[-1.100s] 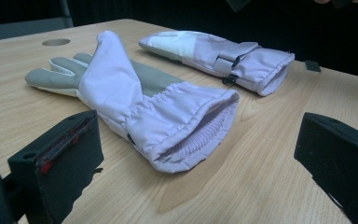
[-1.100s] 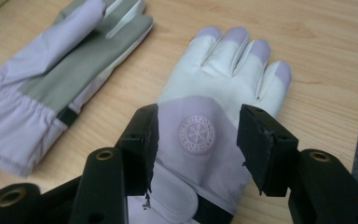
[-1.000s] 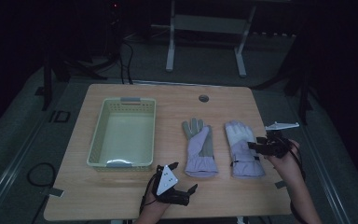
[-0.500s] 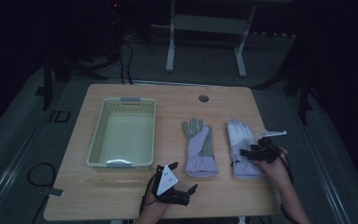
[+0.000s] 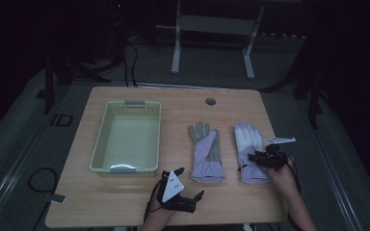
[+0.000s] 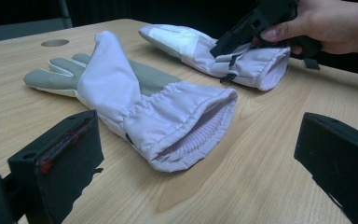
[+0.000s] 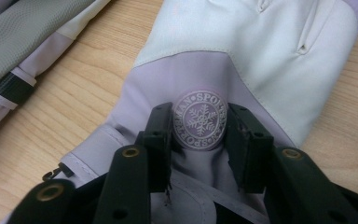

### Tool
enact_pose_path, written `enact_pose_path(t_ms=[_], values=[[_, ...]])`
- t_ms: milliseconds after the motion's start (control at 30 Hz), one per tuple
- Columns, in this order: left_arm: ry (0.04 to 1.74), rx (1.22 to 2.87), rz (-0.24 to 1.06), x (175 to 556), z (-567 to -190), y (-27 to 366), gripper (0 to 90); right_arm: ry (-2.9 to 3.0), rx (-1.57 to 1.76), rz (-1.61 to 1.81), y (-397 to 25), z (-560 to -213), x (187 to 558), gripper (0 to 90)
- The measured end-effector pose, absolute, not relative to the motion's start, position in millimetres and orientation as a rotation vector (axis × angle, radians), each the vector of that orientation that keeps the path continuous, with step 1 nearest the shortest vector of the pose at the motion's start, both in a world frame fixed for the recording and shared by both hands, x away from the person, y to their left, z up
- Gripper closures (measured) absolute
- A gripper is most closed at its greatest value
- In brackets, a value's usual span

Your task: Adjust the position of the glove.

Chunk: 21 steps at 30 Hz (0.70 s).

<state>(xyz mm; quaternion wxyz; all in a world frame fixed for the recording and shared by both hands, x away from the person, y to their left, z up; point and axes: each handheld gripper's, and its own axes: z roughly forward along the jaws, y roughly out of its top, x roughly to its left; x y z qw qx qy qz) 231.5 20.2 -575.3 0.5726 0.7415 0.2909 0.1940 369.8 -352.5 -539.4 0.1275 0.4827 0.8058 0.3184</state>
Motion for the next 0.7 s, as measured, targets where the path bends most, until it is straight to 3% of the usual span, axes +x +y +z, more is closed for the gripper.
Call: enact_pose_path(t_ms=[200,700], values=[[0.685,1.738,0.454,231.6,-575.2,20.3,1.1,2.32,1.489,0.965,-355.2,-531.6,368.8,77.5],[0.685,1.737,0.457,231.4,-575.2,20.2,1.1,2.186,1.503,1.013,-356.3,-464.0,354.9,79.8]])
